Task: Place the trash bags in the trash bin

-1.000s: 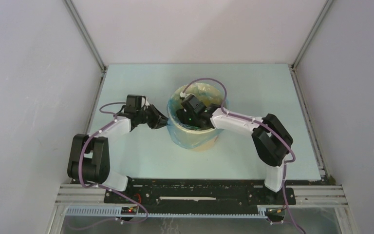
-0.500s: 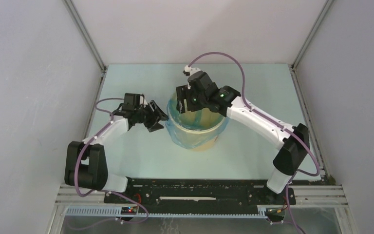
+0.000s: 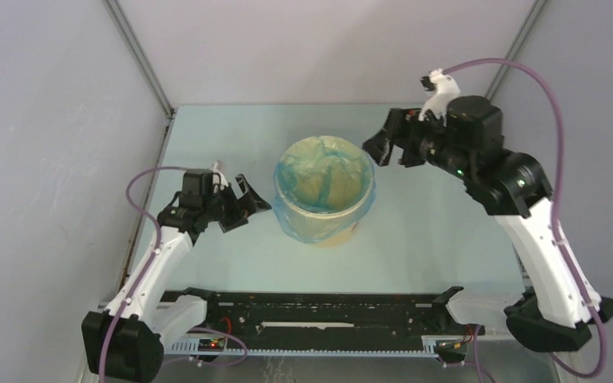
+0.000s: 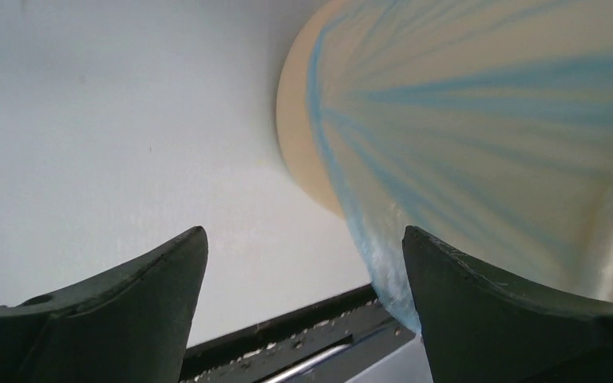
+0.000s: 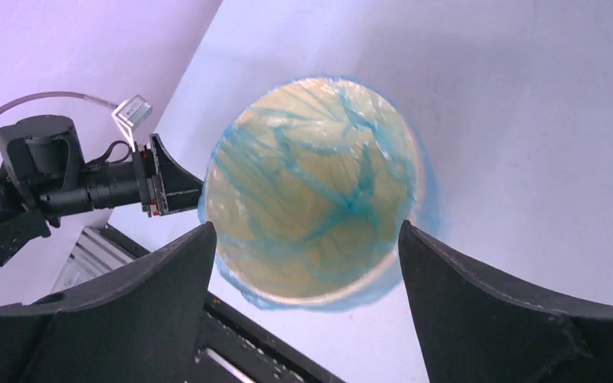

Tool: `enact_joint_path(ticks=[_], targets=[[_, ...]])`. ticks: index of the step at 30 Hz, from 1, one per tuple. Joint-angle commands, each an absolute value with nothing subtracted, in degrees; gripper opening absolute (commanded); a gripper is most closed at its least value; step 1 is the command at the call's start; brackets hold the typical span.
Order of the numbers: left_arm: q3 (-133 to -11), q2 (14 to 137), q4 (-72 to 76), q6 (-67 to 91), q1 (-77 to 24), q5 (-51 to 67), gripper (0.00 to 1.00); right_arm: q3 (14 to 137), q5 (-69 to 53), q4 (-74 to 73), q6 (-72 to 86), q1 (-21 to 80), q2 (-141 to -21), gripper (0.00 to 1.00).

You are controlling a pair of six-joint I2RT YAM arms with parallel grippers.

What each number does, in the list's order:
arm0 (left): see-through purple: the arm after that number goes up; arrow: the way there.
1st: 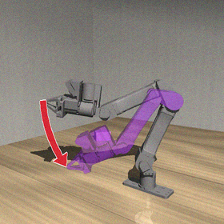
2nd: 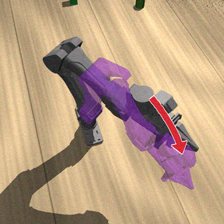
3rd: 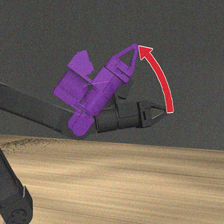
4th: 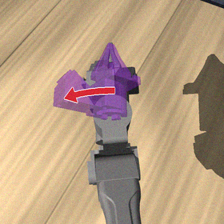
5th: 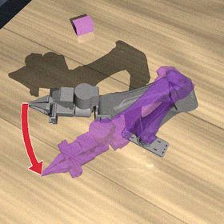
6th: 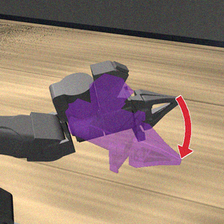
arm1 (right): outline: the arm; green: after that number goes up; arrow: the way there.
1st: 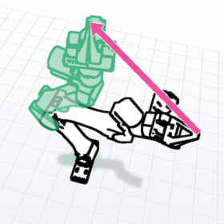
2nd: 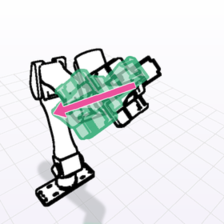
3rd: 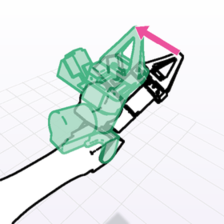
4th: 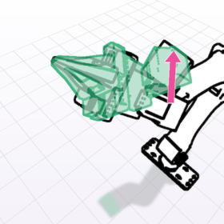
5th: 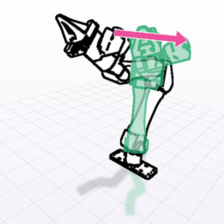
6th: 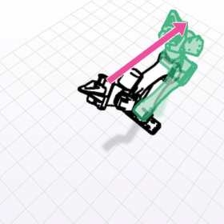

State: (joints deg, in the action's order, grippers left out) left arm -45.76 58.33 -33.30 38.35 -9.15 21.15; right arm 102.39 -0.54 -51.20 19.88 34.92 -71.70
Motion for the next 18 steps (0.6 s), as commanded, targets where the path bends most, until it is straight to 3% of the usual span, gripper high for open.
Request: enact_joint_path(ticks=[1, 7, 14, 18], targets=[[-38.55, 54.85, -31.27, 40.82, -11.59, 25.86, 0.96, 101.79, -0.58, -59.47, 16.97, 32.23, -67.56, 0.95], [-40.21, 60.38, -21.84, 46.58, -23.10, 25.05, 0.91, 98.27, -3.59, -57.78, 16.33, 28.32, -61.02, 0.95], [-40.01, 73.97, 4.82, 62.81, -26.34, 26.22, 0.90, 97.10, -3.67, -58.56, 17.40, 27.08, -55.34, 0.94], [-50.78, 86.44, 9.22, 65.66, -28.58, 26.15, 0.91, 96.96, -0.12, -59.48, 18.80, 27.04, -51.79, 0.94]])
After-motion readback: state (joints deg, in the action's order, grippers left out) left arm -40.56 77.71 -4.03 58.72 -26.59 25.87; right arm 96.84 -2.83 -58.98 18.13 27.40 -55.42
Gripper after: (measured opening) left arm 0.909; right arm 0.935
